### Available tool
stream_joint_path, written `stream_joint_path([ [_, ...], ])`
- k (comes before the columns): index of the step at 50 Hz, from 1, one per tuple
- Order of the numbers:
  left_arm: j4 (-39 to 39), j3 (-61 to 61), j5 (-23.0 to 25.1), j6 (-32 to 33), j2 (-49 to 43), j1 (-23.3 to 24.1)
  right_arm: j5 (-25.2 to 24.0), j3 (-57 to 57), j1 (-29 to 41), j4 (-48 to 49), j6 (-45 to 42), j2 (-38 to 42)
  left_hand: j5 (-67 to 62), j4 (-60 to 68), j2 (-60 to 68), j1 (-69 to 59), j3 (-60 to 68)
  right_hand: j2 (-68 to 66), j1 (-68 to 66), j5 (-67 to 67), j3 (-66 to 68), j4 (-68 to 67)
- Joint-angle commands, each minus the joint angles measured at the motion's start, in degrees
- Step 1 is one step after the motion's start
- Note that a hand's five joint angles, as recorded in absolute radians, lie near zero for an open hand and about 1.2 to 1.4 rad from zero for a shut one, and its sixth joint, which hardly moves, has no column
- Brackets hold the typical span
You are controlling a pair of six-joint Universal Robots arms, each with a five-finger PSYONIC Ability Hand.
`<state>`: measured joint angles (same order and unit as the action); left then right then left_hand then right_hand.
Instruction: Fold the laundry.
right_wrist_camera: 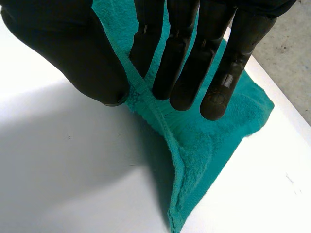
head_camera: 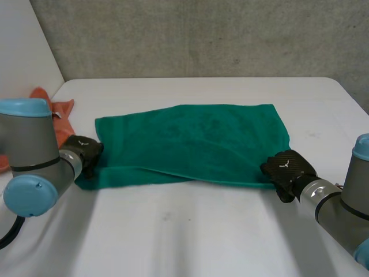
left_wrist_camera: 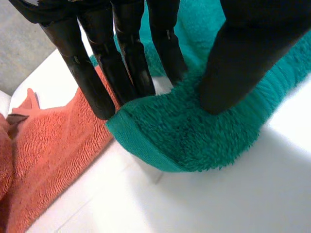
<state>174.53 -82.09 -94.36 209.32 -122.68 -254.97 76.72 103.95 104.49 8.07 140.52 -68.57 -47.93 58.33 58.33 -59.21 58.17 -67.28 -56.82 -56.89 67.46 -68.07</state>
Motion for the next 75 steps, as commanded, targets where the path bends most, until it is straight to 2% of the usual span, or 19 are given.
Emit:
stream_joint_path([
  [1, 1.2, -0.9, -0.8, -0.2, 0.2, 0.8, 0.4, -0.9, -0.5, -1.6, 1.3, -0.5, -22.1, 21.7, 21.7, -20.8, 21.8, 16.9, 6.5, 16.5, -17.1, 17.7],
  [3, 1.8, -1.1, -0.9, -0.2, 1.1, 1.0, 0.4, -1.3, -1.4, -2.7, 2.7, -1.1, -22.1, 21.7, 21.7, -20.8, 21.8, 33.2, 22.8, 32.9, -33.4, 34.0],
  [5, 2.3, -1.6, -0.9, -0.2, 2.3, 1.0, 0.3, -3.0, -3.1, -5.0, 5.9, -2.2, -22.1, 21.7, 21.7, -20.8, 21.8, 38.0, 27.6, 37.6, -38.2, 38.8],
  [10, 5.4, -2.9, -0.9, -0.2, 5.4, 1.3, -2.0, -7.3, -5.9, -10.4, 9.7, -2.9, -22.1, 21.7, 21.7, -20.8, 21.8, 39.5, 29.1, 39.1, -39.7, 40.3],
  [16, 7.0, -3.5, -0.8, -0.1, 6.5, 1.6, -6.8, -11.9, -10.5, -16.1, 3.1, -2.9, -22.1, 21.7, 21.7, -20.8, 21.8, 38.2, 27.7, 37.8, -38.4, 39.0],
  [22, 7.1, -3.1, -0.8, -0.1, 6.1, 1.6, -7.6, -11.3, -14.7, -20.2, 1.2, -2.9, -22.1, 21.7, 21.7, -20.8, 21.8, 37.5, 27.1, 37.1, -37.7, 38.3],
  [30, 7.1, -1.5, -0.6, -0.1, 6.1, 1.6, -8.0, -4.2, -16.9, -17.3, 10.8, -3.0, -22.1, 21.7, 21.7, -20.8, 21.8, 39.2, 28.7, 38.8, -39.4, 40.0],
  [35, 7.1, -0.1, -0.6, -0.1, 6.0, 1.6, -9.3, 1.2, -18.5, -10.2, 14.5, -3.0, -22.1, 21.7, 21.7, -20.8, 21.8, 37.7, 27.2, 37.3, -37.9, 38.5],
  [52, 7.4, 1.3, -0.5, -0.1, 5.8, 1.8, -10.5, 1.4, -18.1, -2.0, 18.1, 1.1, -22.1, 21.7, 21.7, -20.8, 21.8, 36.2, 25.7, 35.8, -36.3, 37.0],
  [75, 7.3, 6.2, -0.5, -0.1, 4.0, 1.6, -9.8, -3.1, -13.9, -1.4, 18.1, 5.5, -22.1, 21.7, 21.7, -20.8, 21.8, 33.8, 23.4, 33.4, -34.0, 34.6],
])
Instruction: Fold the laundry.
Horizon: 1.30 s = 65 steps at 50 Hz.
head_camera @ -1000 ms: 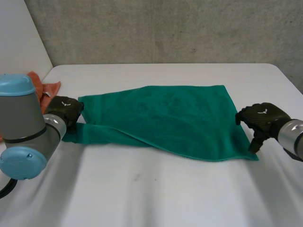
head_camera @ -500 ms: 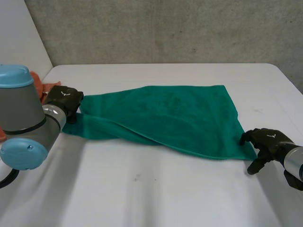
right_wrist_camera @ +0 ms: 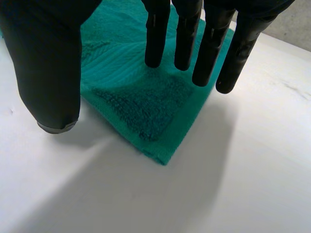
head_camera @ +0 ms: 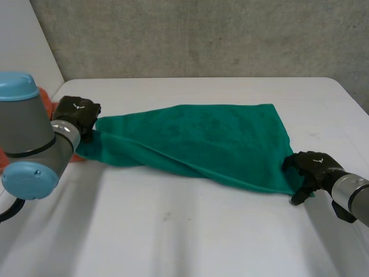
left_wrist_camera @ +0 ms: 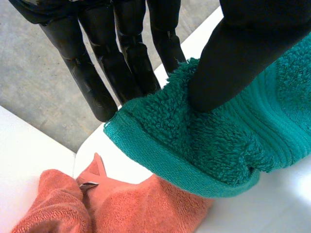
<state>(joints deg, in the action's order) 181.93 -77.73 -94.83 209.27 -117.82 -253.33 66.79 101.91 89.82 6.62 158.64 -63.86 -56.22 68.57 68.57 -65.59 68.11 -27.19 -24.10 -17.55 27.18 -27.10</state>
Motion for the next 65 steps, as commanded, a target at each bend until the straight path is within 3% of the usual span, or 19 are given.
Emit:
stream_joint_path([
  [1, 0.0, 1.9, 0.0, -0.1, -0.9, -0.1, 0.1, -1.2, 0.9, 0.1, 0.0, 0.9, -13.8, 11.4, 11.4, -14.4, 11.9, -6.8, -9.9, -6.4, 6.8, -6.9],
  [23, -0.1, 3.5, -0.3, -0.1, -0.9, -0.3, 1.8, -7.8, 3.2, 0.1, 0.0, 5.3, -13.8, 11.4, 11.4, -14.4, 11.9, -22.6, -25.7, -22.2, 22.6, -22.7],
  [27, -0.1, 3.6, -0.3, -0.1, -0.9, -0.5, 2.1, -9.1, 3.3, 0.0, 0.0, 6.2, -13.8, 11.4, 11.4, -14.4, 11.9, -28.1, -31.2, -27.8, 28.1, -28.2],
  [31, -0.1, 3.6, -0.4, -0.1, -0.8, -0.5, 2.3, -11.1, 3.3, -0.6, -0.4, 7.0, -13.8, 11.4, 11.4, -14.4, 11.9, -52.8, -55.9, -52.4, 52.8, -52.9],
  [37, -0.8, 1.6, -0.2, -0.1, -0.5, -0.1, 1.6, -13.4, 2.6, -5.6, -2.1, 5.2, -13.8, 11.4, 11.4, -14.4, 11.9, -52.8, -55.9, -52.5, 52.8, -52.9],
  [40, -1.4, -1.6, 0.0, 0.2, 0.7, 0.2, 0.2, -15.2, 2.6, -13.8, -7.3, 2.0, -13.8, 11.4, 11.4, -14.4, 11.9, -52.8, -55.9, -52.5, 52.8, -52.9],
  [44, -2.6, -8.1, 0.3, 0.2, 6.0, 0.1, -0.9, -16.0, 1.2, -26.7, -20.7, -1.7, -13.8, 11.4, 11.4, -14.4, 11.9, -52.8, -55.9, -52.5, 52.8, -52.9],
  [48, -3.1, -14.8, 1.3, 1.6, 10.6, 0.2, 1.0, -13.8, -4.9, -45.8, -40.2, -4.2, -13.8, 11.4, 11.4, -14.4, 11.9, -52.8, -55.9, -52.5, 52.8, -52.9],
  [52, -5.2, -22.4, 3.5, 7.3, 15.3, -0.3, 3.2, -10.3, -8.9, -53.7, -48.1, -9.5, -13.8, 11.4, 11.4, -14.4, 11.9, -52.8, -55.9, -52.5, 52.8, -52.9],
  [58, -7.9, -31.5, 4.9, 16.4, 19.6, 0.1, 1.5, -9.4, -13.0, -53.2, -48.5, -14.8, -13.8, 11.4, 11.4, -14.4, 11.9, -52.8, -55.9, -52.5, 52.8, -52.9],
  [65, -6.0, -31.2, 5.0, 17.4, 20.0, 0.1, 0.0, -9.7, -14.0, -52.7, -49.2, -15.8, -13.8, 11.4, 11.4, -14.4, 11.9, -52.8, -55.9, -52.5, 52.8, -52.9],
])
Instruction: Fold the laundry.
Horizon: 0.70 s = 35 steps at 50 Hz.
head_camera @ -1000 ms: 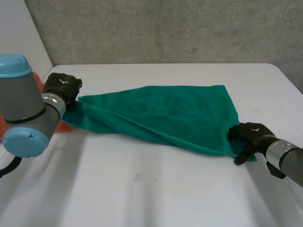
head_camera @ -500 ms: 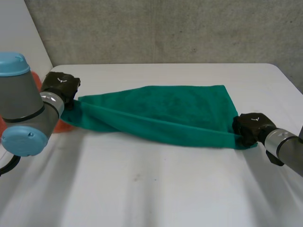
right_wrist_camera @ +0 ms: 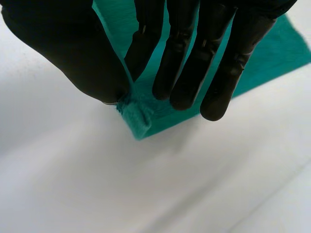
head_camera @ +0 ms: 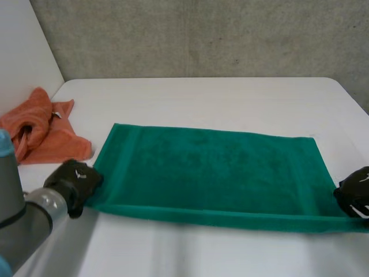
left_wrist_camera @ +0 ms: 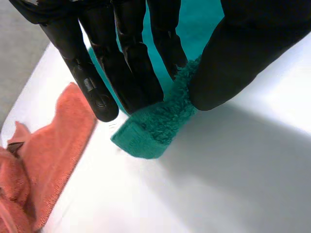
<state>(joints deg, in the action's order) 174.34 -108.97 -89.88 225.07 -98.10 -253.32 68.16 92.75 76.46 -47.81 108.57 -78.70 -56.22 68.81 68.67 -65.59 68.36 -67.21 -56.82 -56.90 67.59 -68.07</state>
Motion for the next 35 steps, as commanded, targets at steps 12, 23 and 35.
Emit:
stream_joint_path([
  [12, 21.4, 14.7, -0.6, 1.7, -12.8, 4.5, 2.0, -7.8, 8.6, 20.9, 16.5, 8.6, -13.8, 11.2, 11.3, -14.4, 11.6, -12.8, -23.2, -13.1, 12.4, -11.9],
  [23, 28.4, 37.7, -0.9, 2.2, -34.2, 6.0, 14.2, -21.1, 17.1, 35.8, 19.6, 21.6, -13.8, 11.2, 11.3, -14.4, 11.6, -12.8, -23.2, -13.1, 12.4, -11.9],
  [35, 32.4, 58.0, -0.3, 2.5, -50.6, 6.1, 20.6, -38.9, 19.3, 43.7, 21.1, 36.9, -13.8, 11.2, 11.3, -14.4, 11.6, -12.8, -23.2, -13.1, 12.4, -11.9],
])
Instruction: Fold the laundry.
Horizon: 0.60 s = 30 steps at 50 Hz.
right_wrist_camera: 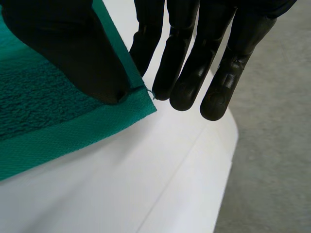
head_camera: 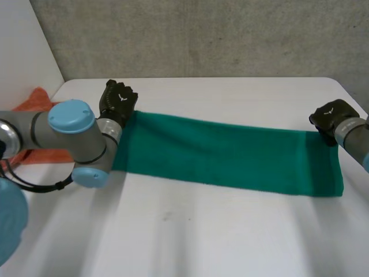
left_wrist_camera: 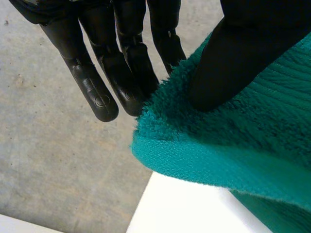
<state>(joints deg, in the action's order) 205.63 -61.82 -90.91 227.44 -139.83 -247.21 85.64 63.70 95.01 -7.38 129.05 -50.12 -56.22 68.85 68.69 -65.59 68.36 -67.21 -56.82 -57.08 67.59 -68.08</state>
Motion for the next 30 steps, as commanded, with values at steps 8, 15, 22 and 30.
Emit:
stream_joint_path([
  [8, 8.1, 10.2, 2.1, 0.0, -11.6, 1.3, 7.6, -15.0, 2.4, 3.9, 7.7, 12.0, 56.2, -58.8, -58.7, 55.6, -58.4, 57.2, 46.8, 57.1, -57.6, 58.1],
  [15, 14.0, -3.5, 1.9, -0.1, -2.0, 2.4, 0.8, -3.0, 1.8, 3.3, 18.5, -2.2, 56.2, -58.8, -58.7, 55.6, -58.4, 57.2, 46.8, 57.1, -57.6, 58.1],
  [22, 14.2, -19.3, 0.8, -1.0, 9.0, 3.0, -7.3, 16.5, -2.1, 3.0, 21.6, -12.6, 56.2, -58.8, -58.7, 55.6, -58.4, 57.2, 46.8, 57.1, -57.6, 58.1],
  [30, 14.2, -31.9, -0.4, -10.1, 19.2, 3.6, -11.2, 32.7, -6.4, 5.8, 20.9, -17.1, 56.2, -58.8, -58.7, 55.6, -58.4, 53.5, 43.1, 53.3, -53.8, 54.3],
])
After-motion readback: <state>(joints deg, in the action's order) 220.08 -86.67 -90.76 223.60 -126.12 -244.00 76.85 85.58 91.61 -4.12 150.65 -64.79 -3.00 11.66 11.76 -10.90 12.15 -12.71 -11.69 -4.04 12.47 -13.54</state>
